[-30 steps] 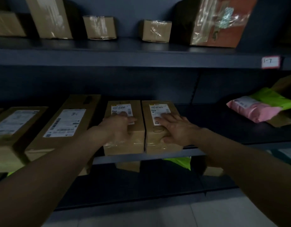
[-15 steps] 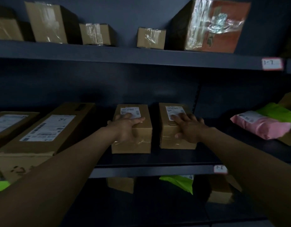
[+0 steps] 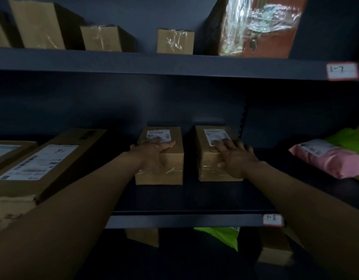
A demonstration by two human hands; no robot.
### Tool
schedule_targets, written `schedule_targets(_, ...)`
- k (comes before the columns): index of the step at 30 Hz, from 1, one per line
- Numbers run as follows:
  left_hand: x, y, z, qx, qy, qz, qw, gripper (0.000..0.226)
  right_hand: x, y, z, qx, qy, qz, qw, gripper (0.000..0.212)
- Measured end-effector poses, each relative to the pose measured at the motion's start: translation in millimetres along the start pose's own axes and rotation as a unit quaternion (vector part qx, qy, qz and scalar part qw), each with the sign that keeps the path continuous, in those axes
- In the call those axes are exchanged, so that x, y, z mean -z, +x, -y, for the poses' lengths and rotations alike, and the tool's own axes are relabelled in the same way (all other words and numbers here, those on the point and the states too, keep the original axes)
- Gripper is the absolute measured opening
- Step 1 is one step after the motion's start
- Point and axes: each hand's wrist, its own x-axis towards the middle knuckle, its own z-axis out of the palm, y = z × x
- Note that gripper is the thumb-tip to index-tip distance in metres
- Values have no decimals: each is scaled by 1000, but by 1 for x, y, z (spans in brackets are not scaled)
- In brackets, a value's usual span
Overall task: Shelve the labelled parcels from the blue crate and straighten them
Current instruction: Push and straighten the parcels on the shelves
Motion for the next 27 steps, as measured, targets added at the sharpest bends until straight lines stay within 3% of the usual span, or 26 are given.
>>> schedule_targets(10,-3,16,-16,35,48,-3,998,88,0,-9,4,-8,-60,-59,996,71)
schedule_targets(14,-1,6,-30,44,72,-40,996,83,5,-17,15,37,-67,-129,989,80)
schedule_targets(18,20,-26,-24,19,117,-154,981,70,25,-23,59,99,-3,-212,972,64)
schedule_targets(21,49,-69,3,18,148,-193,970,58,41,-29,109,134,44,-238,961,58)
schedule_targets(27,78,-162,97,6,107,-276,955,38,82,-49,224,235,213,-188,930,61)
